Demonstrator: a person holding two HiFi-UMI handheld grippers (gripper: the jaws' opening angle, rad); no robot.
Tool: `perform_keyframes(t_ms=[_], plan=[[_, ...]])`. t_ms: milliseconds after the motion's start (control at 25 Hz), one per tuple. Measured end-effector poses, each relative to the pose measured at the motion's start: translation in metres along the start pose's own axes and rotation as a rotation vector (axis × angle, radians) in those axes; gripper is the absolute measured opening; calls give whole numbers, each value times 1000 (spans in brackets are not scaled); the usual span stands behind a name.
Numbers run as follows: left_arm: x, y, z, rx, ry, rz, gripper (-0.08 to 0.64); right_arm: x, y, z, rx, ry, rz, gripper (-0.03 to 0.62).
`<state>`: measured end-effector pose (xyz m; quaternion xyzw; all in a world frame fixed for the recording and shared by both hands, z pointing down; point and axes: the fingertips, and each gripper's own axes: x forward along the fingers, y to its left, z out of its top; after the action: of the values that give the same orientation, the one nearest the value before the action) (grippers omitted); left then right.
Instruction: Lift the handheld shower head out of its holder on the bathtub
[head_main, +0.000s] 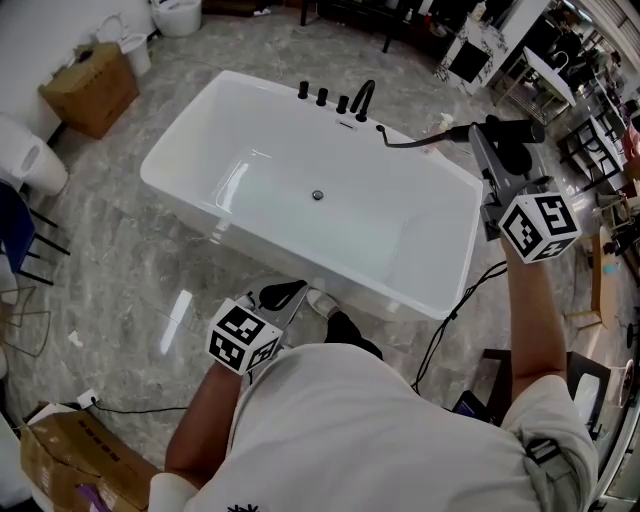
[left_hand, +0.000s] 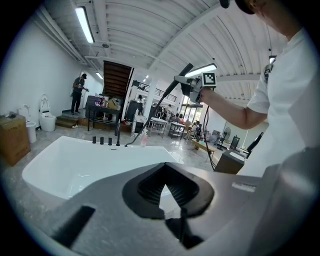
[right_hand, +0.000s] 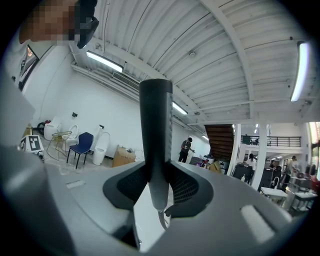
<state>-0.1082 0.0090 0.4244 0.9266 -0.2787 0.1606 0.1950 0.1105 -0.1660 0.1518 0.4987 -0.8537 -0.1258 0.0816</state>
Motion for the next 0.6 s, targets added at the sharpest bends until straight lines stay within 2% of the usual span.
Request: perform_keyframes(t_ms=[600], plan=[[16,6,9,-12,6,3,6,7,-15,-4,8,-1,16,146]])
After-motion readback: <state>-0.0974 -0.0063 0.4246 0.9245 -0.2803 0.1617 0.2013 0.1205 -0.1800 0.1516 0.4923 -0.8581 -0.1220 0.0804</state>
